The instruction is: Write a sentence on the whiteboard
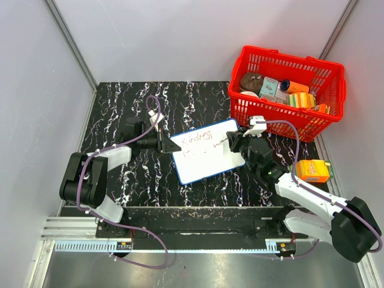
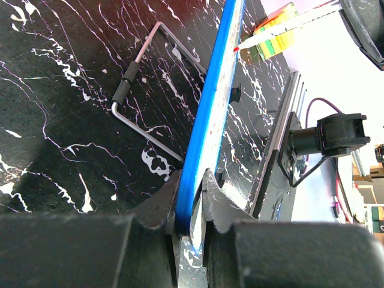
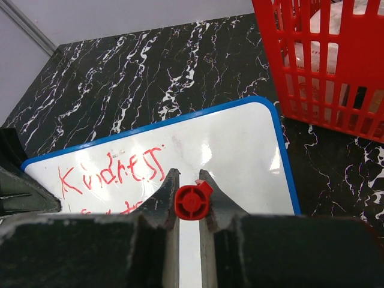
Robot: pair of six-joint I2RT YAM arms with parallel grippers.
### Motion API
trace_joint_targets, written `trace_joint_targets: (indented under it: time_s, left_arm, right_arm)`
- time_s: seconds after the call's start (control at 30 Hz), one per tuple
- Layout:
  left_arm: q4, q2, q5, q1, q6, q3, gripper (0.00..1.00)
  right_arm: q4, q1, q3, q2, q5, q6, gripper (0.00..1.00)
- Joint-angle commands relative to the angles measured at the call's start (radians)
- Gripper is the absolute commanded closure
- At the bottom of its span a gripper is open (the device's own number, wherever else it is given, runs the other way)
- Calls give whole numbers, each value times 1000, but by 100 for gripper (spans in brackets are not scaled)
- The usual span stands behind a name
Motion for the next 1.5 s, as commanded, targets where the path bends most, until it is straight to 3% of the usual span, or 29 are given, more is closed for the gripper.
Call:
trace_joint_targets:
  time_s: [0.0, 0.8, 1.47]
  left_arm:
    - [-17, 36, -286, 8, 176, 4, 100]
    - [-19, 36, -286, 7, 176, 6, 100]
    - [-19, 35, -288, 7, 177, 4, 100]
  right_arm:
    - [35, 3, 35, 7, 53, -32, 100]
    - [-65, 3, -58, -59, 35, 13, 100]
    - [0, -1, 66, 25, 110, -49, 100]
